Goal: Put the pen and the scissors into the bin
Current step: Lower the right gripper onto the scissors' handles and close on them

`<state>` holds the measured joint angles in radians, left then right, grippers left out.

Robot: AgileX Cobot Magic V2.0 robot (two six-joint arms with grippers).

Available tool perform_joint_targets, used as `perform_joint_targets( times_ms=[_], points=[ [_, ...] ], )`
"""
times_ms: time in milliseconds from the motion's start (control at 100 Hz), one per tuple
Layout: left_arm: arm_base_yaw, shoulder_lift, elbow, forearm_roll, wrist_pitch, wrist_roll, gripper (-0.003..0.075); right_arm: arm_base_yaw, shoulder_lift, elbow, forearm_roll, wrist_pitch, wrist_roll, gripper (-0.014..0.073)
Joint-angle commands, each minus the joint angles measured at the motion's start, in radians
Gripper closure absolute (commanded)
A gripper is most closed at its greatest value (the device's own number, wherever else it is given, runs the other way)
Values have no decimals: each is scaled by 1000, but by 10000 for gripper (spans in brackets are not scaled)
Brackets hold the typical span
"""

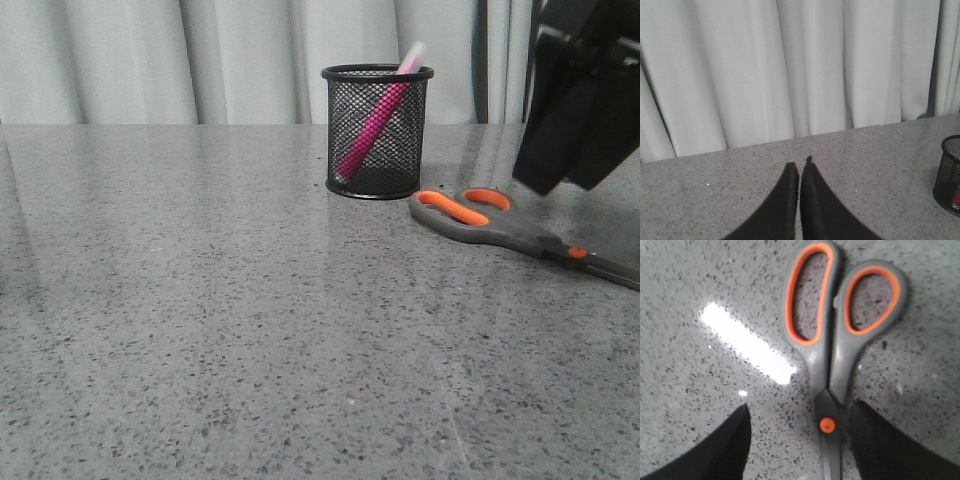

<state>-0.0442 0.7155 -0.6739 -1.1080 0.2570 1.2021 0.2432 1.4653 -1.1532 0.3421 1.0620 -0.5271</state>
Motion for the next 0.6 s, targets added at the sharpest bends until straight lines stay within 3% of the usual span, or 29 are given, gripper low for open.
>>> perform_joint_targets(
  times_ms=[0, 100, 590],
  points=[
    [2, -3, -28, -29, -28, -11, 738, 38, -17, -34, -67, -44, 33, 204],
    [2, -3, -28, -29, -28, -11, 738, 66, -3, -34, -159, -74, 79, 204],
    [2, -3, -28, -41, -28, -11, 738, 66, 85, -34, -161, -149, 85, 204]
  ],
)
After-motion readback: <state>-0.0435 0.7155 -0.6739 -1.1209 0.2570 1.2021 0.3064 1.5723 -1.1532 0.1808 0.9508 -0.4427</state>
